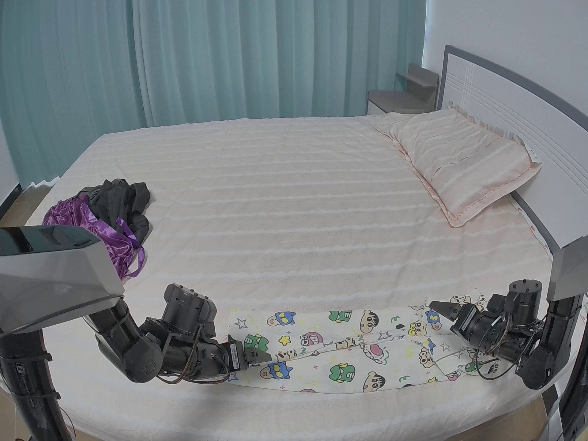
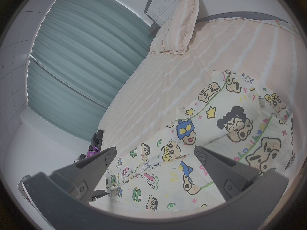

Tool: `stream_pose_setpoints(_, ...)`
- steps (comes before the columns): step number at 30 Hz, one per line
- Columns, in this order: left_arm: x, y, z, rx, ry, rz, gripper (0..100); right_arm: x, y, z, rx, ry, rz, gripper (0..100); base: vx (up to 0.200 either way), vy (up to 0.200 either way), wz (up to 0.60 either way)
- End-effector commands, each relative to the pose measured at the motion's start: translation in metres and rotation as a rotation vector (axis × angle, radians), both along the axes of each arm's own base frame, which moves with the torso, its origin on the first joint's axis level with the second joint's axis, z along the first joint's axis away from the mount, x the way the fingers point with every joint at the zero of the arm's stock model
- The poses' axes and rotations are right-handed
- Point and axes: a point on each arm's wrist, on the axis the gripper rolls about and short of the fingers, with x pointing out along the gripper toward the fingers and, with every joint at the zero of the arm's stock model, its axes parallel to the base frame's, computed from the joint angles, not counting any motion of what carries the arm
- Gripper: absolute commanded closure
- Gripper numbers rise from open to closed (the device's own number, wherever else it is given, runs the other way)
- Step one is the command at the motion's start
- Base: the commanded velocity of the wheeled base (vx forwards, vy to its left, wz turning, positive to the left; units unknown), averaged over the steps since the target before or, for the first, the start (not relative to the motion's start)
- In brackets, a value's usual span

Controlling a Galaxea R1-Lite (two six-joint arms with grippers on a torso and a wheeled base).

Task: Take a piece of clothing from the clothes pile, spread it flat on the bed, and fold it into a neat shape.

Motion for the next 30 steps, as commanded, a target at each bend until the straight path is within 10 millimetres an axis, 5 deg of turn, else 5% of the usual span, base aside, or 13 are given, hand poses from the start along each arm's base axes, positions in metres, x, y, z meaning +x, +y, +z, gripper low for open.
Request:
stream_pose_setpoints(1,0.001,0.001,-0.002,0.004,0.005,0.003,0,0.000,0.000,0.002,0.003,-0.015,0.001,0,0.000,0.000,0.00)
stream_pose_setpoints(30,0.019,-0.006,0.001,0.025,-0.052,0.038,0,0.000,0.000,0.002,0.002,-0.015,-0.002,0,0.000,0.000,0.00)
